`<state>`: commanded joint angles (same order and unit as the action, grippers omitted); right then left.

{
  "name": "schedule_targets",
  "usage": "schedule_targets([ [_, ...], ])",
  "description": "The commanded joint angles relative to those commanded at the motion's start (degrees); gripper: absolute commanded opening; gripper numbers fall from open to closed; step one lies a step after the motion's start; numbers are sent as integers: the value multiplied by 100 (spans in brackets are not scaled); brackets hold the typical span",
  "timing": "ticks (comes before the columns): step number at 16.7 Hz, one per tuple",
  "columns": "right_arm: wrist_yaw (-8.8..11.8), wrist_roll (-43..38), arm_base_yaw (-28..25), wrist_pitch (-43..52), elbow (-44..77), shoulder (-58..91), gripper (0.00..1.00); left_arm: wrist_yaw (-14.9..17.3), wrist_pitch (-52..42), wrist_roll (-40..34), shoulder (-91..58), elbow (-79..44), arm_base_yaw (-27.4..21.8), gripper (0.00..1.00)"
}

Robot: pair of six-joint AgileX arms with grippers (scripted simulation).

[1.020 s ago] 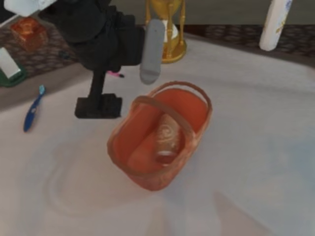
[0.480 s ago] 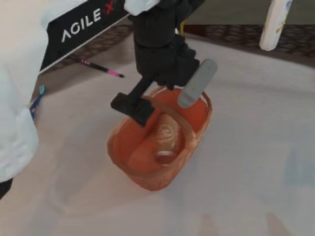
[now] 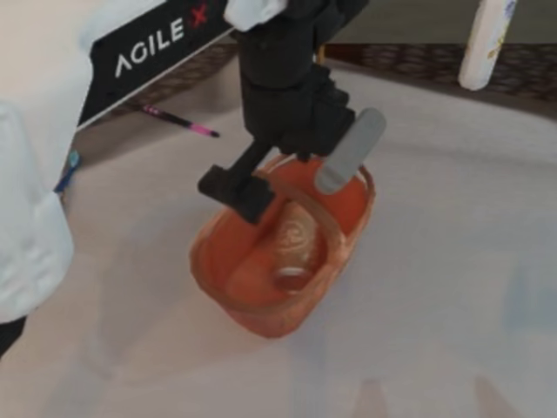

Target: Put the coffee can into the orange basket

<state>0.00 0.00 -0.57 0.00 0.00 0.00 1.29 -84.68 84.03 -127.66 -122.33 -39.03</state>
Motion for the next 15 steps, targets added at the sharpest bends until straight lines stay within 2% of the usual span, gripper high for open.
schedule_targets([
  [8,0,0,0,0,0,0,100,-3,413,-7,52,467,-15,100],
  [15,0,0,0,0,0,0,100,-3,413,-7,52,467,-15,47],
])
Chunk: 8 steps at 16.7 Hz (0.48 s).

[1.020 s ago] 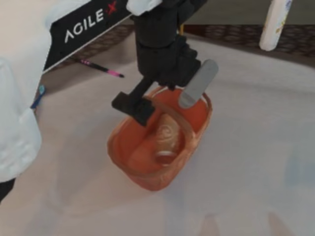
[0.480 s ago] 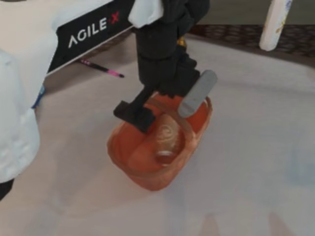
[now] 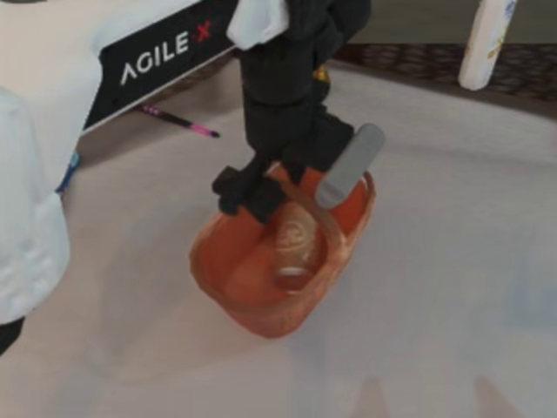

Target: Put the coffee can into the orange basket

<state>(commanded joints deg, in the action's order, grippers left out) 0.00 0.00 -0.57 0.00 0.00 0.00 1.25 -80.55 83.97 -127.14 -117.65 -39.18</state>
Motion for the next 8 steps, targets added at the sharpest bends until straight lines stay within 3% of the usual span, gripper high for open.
schedule_targets([
  [6,0,0,0,0,0,0,100,0,0,0,0,0,0,2],
  [8,0,0,0,0,0,0,100,0,0,0,0,0,0,0],
])
